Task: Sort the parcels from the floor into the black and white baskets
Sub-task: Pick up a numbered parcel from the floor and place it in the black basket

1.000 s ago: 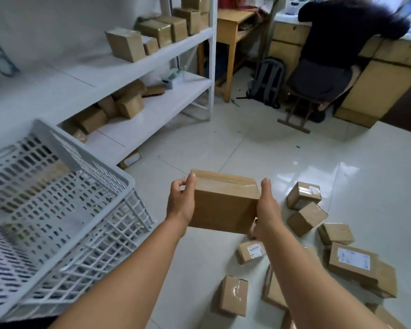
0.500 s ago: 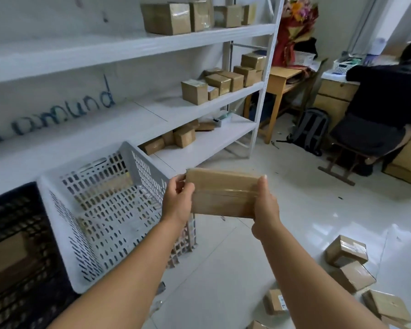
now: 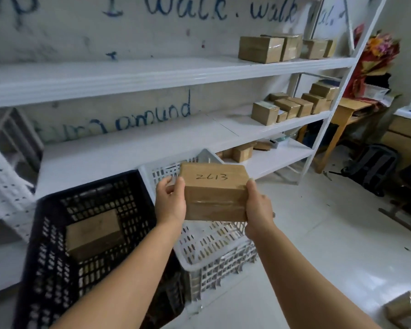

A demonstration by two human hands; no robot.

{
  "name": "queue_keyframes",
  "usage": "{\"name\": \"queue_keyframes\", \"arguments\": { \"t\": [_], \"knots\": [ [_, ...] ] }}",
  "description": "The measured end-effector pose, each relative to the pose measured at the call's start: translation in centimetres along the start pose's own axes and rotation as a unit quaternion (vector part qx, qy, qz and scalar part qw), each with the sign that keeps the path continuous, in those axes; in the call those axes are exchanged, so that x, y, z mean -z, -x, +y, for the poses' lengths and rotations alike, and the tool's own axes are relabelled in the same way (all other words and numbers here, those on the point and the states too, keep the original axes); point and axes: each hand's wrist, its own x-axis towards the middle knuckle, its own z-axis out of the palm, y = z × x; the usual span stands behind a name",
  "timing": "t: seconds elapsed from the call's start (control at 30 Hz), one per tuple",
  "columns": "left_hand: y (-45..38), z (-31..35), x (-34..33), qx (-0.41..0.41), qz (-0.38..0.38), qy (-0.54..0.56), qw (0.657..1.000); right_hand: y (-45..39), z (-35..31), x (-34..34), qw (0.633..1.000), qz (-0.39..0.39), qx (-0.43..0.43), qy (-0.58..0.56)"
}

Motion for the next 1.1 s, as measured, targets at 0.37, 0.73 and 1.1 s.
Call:
{"name": "queue_keyframes", "arguments": {
  "t": [0.37, 0.73, 1.1],
  "knots": [
    [-2.7, -1.7, 15.8, 0.018, 0.098, 0.006, 0.995, 7.1, 5.4, -14.2, 0.995, -0.07, 0.009, 0.066],
    [-3.3, -6.8, 22.8, 0.1, 0.18, -0.034, 0.978, 7.8, 11.5, -21.0, 0.979, -0.132, -0.035, 0.148],
    [-6.2, -15.0, 22.3, 0.331, 0.207, -0.054, 0.919, 1.4, 19.1, -24.6, 0.943, -0.154, -0.113, 0.273]
  ]
}}
